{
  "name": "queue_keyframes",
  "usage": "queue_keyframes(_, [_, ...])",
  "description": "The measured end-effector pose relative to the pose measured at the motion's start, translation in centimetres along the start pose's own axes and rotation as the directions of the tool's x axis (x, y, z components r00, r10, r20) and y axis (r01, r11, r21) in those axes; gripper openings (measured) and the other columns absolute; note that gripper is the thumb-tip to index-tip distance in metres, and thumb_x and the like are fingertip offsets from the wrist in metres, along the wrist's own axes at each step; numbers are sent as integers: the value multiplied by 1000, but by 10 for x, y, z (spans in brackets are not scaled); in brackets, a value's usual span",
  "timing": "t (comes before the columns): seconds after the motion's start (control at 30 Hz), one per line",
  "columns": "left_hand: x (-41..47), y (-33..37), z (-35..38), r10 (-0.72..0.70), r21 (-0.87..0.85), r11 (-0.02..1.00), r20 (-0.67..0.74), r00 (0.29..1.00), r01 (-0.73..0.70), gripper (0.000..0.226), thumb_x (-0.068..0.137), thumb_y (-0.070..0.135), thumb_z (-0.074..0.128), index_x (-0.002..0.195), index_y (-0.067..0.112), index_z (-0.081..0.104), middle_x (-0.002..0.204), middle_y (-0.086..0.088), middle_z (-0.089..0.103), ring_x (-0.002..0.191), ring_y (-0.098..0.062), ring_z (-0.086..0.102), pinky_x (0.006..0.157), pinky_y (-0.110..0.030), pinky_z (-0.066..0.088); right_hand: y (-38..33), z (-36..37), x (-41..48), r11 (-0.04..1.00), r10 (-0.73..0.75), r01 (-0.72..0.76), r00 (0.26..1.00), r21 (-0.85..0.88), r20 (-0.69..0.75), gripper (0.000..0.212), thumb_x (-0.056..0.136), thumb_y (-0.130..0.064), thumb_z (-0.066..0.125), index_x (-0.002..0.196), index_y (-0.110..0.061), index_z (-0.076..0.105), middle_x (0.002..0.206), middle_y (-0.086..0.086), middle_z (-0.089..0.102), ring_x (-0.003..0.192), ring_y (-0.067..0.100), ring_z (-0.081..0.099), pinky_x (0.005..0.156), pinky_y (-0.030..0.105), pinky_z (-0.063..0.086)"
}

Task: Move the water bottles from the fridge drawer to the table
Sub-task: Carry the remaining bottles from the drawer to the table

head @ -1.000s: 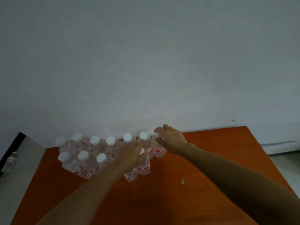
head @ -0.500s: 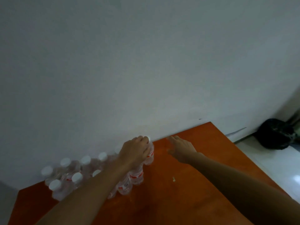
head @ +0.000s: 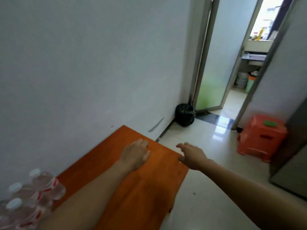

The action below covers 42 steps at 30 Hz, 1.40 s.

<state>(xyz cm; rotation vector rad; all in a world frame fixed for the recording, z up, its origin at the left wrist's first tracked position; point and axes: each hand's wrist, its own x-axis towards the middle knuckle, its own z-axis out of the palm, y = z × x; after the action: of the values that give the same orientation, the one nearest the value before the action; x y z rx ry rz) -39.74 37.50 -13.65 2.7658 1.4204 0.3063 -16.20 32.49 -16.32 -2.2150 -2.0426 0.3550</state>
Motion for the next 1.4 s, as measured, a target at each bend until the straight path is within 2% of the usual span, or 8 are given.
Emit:
queue_keyframes(0.13, [52,117,25,128,-63,990,25,991,-126,28,95,37,45,115,18,52,113,-2,56,95,-20,58,70,-28,41,122,-33,-55,988,155,-155,987,0,-38,53,92,-40,58,140,-26,42,131,2,54,113,21,58,90,34,49])
queue_keyframes(0.23, [90,198,37,213,-117,972,50,976,-206,31,94,39,46,117,18,51,117,-3,56,99,-24,58,80,-36,48,207,-55,-92,963,267,-265,963,47,-38,53,89,-42,57,137,-27,42,131,4,53,112,24,58,92,38,49])
queue_keyframes(0.33, [126,268,45,312,-125,944,45,949,-305,31,93,40,47,116,19,51,116,-3,57,99,-26,58,81,-38,49,273,-72,-124,926,375,-369,925,79,-68,53,90,-39,57,139,-26,42,134,4,51,116,25,56,93,34,46])
queue_keyframes(0.57, [214,401,79,516,-110,855,85,852,-507,30,94,41,45,115,20,50,115,-1,56,96,-25,58,76,-37,48,395,-89,-166,817,575,-566,812,108,-102,52,89,-43,57,137,-29,43,132,1,52,116,23,55,89,36,45])
queue_keyframes(0.77, [308,508,106,674,-185,731,49,737,-656,27,94,40,46,114,22,50,114,2,57,93,-18,60,72,-26,43,504,-117,-172,693,721,-708,681,134,-131,49,91,-45,55,136,-29,42,128,3,54,113,25,57,89,38,47])
queue_keyframes(1.03, [423,650,123,817,-226,571,58,574,-790,22,93,41,46,101,20,48,103,-2,56,89,-22,60,80,-42,53,620,-148,-187,508,862,-828,487,239,-144,51,92,-46,54,138,-29,40,131,1,53,117,23,54,92,37,46])
queue_keyframes(1.2, [445,738,149,889,-213,457,95,448,-863,25,93,40,44,105,19,47,106,-4,53,93,-26,58,73,-39,49,689,-149,-217,402,915,-870,386,285,-113,54,91,-47,54,139,-28,40,129,2,54,113,23,57,91,39,48])
queue_keyframes(1.4, [486,841,183,902,-230,431,102,419,-872,28,95,41,43,111,18,47,110,-4,52,94,-26,58,77,-39,49,803,-162,-235,397,917,-866,381,303,-114,54,90,-49,55,138,-28,40,127,2,55,110,24,57,90,40,49])
